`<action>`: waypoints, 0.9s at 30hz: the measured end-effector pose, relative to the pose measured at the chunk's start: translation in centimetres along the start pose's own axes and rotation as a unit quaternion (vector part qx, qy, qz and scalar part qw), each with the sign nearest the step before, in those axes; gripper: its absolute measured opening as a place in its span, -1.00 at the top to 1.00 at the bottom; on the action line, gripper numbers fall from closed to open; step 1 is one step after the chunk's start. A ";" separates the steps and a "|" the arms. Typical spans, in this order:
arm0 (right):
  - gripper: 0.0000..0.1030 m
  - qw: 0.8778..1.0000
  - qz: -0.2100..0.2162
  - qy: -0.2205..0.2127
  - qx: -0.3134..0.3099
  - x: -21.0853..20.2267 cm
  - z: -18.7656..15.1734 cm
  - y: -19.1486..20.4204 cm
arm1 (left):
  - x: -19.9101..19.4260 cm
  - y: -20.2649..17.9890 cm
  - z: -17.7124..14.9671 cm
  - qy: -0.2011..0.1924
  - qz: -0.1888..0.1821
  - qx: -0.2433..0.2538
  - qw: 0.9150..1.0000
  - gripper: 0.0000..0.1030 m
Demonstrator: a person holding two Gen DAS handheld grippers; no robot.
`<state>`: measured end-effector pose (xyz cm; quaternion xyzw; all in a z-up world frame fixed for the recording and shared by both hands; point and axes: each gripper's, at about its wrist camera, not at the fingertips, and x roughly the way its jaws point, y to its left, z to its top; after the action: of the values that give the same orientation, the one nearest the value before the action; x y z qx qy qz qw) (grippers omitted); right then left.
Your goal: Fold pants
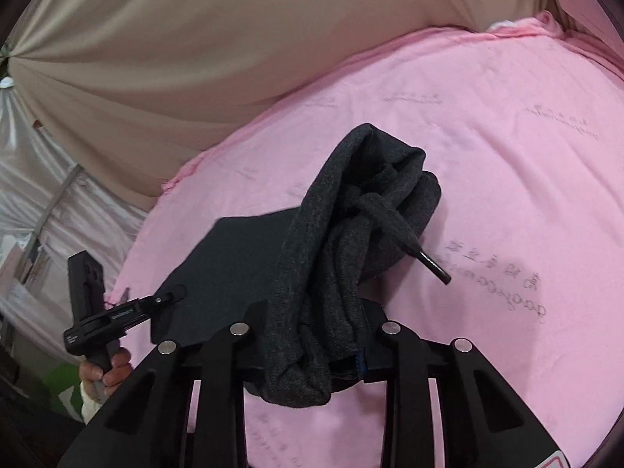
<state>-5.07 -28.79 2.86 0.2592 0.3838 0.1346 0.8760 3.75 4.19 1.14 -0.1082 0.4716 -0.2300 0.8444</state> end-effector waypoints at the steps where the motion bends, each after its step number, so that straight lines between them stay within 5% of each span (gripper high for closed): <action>1: 0.45 1.000 0.001 0.007 -0.006 -0.1 -0.4 0.5 | -1.4 0.1 -0.2 -0.009 0.017 0.009 1.000 0.87; 3: 0.40 0.999 0.001 0.044 -0.005 1.3 -2.3 0.3 | -2.7 1.2 -1.1 -0.005 0.045 0.009 0.999 0.86; 6: 0.04 0.993 -0.069 0.093 0.009 3.9 -5.4 -2.2 | -0.1 3.6 -2.8 0.049 0.066 0.002 0.997 0.66; 9: -0.17 0.996 -0.046 0.062 0.055 1.8 -5.5 -3.4 | -0.3 4.3 -3.7 0.035 0.062 -0.014 0.997 0.50; 14: -0.24 0.998 -0.070 0.006 0.000 0.3 -1.5 -1.6 | -2.8 2.6 -1.3 -0.031 0.075 -0.005 0.997 -0.19; 16: -0.42 0.998 -0.068 0.008 -0.011 2.0 0.1 -1.3 | -2.6 1.8 -0.5 -0.038 0.089 0.001 0.995 -0.21; 19: -0.38 0.993 -0.110 0.039 -0.036 5.0 0.4 -1.0 | -2.6 0.5 -0.9 -0.036 0.082 0.014 0.996 -0.21; 21: -0.26 0.995 -0.086 0.051 -0.030 5.4 0.7 -1.2 | -3.3 -0.3 -1.7 -0.028 0.059 0.040 0.997 -0.41; 24: -0.27 0.997 -0.067 0.043 -0.011 2.5 -0.6 -1.4 | -4.4 -3.0 -3.2 -0.031 0.032 0.094 0.995 -0.74; 27: -0.27 0.997 -0.045 0.058 -0.016 -0.9 -3.4 -1.4 | -4.7 -6.9 -4.8 -0.029 0.012 0.166 0.986 -0.77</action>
<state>-8.09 -29.15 0.67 0.2194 0.4430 0.1163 0.8615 -4.38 0.68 4.88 0.0327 0.4031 -0.2914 0.8669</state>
